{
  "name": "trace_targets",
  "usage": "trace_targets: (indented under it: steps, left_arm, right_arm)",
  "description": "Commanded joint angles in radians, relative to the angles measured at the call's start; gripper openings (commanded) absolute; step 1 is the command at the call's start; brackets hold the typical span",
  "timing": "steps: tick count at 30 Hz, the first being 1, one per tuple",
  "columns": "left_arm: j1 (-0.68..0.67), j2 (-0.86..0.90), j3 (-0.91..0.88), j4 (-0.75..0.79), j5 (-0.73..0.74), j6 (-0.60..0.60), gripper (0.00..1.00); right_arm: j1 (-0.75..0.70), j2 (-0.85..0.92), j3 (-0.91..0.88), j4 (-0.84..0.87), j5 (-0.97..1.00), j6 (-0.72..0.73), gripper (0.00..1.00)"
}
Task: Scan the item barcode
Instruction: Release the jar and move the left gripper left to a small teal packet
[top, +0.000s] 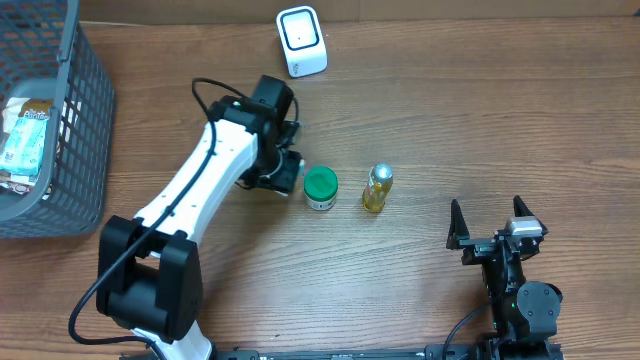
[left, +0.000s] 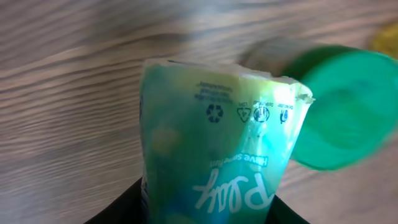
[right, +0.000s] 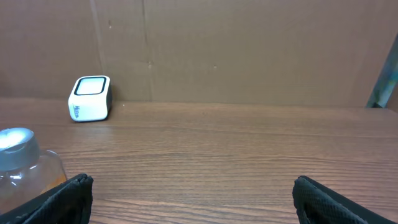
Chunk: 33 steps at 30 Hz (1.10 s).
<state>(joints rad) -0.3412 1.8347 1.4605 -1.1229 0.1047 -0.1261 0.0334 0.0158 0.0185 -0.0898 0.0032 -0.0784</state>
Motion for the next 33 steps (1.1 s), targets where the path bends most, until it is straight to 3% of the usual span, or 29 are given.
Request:
trace_targets:
  steps: [1,10,19,23,27,33]
  left_arm:
    - [0.032,-0.019,0.026,0.004,-0.064,-0.040,0.45]
    - [0.030,-0.018,-0.063,0.083,-0.237,-0.149,0.42]
    - [-0.018,-0.018,-0.316,0.348,-0.314,-0.237,0.44]
    - [-0.002,-0.018,-0.343,0.369,-0.264,-0.255,0.56]
    - [0.019,-0.018,-0.342,0.369,-0.189,-0.217,0.80]
    - [0.100,-0.018,-0.260,0.285,-0.044,-0.101,0.86]
  right_arm:
    - [0.000,-0.002,-0.011,0.006,-0.006,-0.001,1.00]
    - [0.000,-0.002,-0.011,0.005,-0.006,-0.001,1.00]
    - [0.000,-0.002,-0.011,0.005,-0.006,-0.001,1.00]
    - [0.000,-0.002,-0.011,0.005,-0.006,-0.001,1.00]
    - [0.000,-0.002,-0.011,0.005,-0.006,-0.001,1.00]
    - [0.000,-0.002,-0.011,0.005,-0.006,-0.001,1.00]
